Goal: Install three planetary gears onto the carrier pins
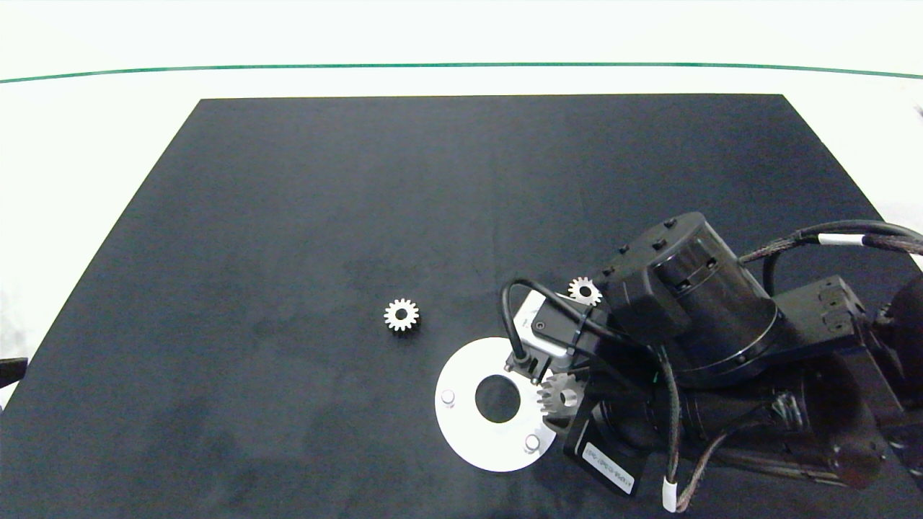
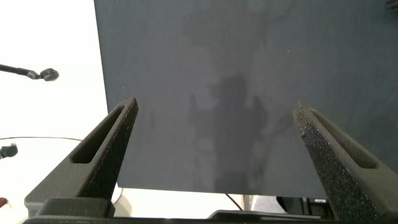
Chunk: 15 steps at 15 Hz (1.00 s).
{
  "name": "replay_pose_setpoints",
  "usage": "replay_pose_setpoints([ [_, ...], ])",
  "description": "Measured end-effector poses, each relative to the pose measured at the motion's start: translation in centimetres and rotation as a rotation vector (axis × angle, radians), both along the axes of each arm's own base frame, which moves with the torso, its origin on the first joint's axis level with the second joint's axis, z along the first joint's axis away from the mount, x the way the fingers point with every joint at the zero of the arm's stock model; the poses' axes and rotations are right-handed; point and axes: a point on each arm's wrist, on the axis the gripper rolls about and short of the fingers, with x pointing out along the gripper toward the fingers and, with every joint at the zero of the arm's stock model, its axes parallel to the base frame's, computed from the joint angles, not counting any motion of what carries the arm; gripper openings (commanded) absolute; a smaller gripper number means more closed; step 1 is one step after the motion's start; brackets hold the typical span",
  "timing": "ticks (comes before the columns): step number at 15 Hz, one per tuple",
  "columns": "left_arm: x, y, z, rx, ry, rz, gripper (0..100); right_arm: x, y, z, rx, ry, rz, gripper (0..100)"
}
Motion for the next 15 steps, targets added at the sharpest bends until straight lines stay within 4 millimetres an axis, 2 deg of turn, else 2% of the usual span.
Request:
replay_pose_setpoints([
  [8,-0.4,0.0,0.1,0.003,-0.013,0.000,100,-1.2,0.5,-0.7,-0.065,0.046,0.044,25],
  [15,-0.4,0.0,0.1,0.020,-0.029,-0.004,100,-0.6,1.6,-1.5,-0.081,0.063,0.044,25],
])
